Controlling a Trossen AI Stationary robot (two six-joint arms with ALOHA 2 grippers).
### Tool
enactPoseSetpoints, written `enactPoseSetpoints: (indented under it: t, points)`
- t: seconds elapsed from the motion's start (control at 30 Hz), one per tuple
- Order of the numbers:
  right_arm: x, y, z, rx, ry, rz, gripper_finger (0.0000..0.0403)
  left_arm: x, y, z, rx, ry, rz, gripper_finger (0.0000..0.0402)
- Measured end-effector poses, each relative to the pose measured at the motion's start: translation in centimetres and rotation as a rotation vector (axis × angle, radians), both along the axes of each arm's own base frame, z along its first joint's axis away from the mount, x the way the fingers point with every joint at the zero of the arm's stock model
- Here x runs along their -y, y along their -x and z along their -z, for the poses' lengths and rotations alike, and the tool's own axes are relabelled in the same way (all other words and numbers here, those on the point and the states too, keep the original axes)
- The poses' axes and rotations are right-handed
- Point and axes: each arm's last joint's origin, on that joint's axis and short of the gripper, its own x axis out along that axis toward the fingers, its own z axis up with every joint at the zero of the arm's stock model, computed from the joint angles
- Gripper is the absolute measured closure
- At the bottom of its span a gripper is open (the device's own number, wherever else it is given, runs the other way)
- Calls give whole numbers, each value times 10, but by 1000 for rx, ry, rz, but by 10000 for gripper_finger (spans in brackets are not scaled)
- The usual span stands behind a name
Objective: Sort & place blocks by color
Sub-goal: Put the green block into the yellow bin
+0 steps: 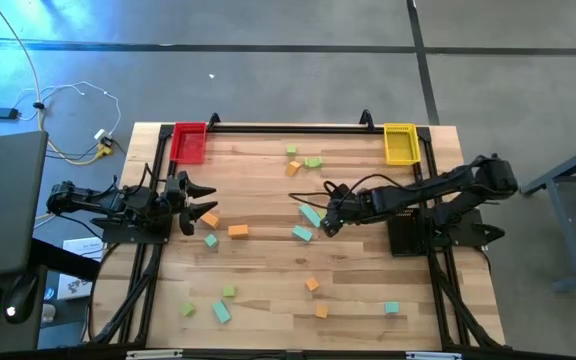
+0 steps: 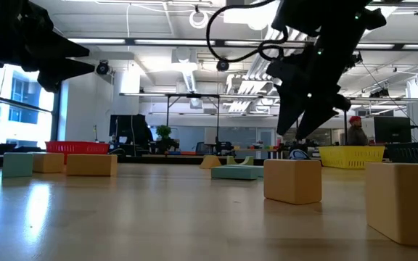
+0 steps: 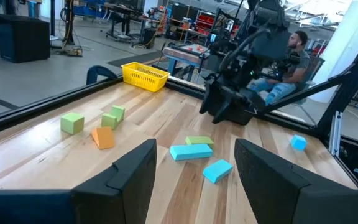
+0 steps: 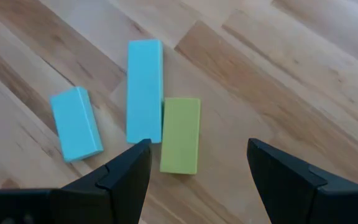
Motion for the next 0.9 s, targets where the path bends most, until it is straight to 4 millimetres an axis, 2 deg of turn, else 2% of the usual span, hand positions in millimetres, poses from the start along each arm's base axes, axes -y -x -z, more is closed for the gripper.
enactPoseSetpoints:
  t: [0.43, 0.9]
  points:
    - [-1, -11, 28, -75, 5, -25, 152, 0, 0, 0, -1, 0, 0, 197]
    - [-10, -16, 39, -92, 34, -79, 152, 0, 0, 1, -9, -2, 1, 197]
